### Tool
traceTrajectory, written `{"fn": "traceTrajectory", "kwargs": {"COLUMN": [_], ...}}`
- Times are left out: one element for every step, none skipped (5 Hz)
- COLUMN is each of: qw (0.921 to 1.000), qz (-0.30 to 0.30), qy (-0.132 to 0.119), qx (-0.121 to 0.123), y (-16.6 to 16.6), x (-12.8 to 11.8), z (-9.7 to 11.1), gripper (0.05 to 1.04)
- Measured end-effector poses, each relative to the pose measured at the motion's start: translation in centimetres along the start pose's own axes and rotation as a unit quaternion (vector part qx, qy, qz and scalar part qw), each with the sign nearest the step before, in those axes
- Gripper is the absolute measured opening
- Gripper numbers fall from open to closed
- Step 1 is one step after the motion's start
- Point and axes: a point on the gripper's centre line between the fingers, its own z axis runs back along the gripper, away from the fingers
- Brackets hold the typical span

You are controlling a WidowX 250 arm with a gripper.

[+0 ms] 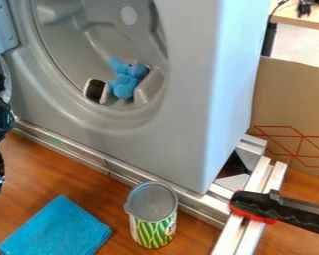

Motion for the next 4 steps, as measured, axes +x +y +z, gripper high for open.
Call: {"fn": "traceTrajectory", "kwargs": {"qw": [1.0,0.9984,0.988,0.9871], "qz": [0.0,-0.025,-0.069,-0.066], "qy": [0.007,-0.021,-0.042,-0.046], "qx": [-0.007,-0.046,-0.132,-0.138], "y": [-0.3,-3.5,-6.4,-7.2], "x": [-0.1,2.0,3.6,3.9], "z": [-0.4,-1.0,-2.6,-4.2], "gripper": [1.0,1.0,1.0,1.0]}}
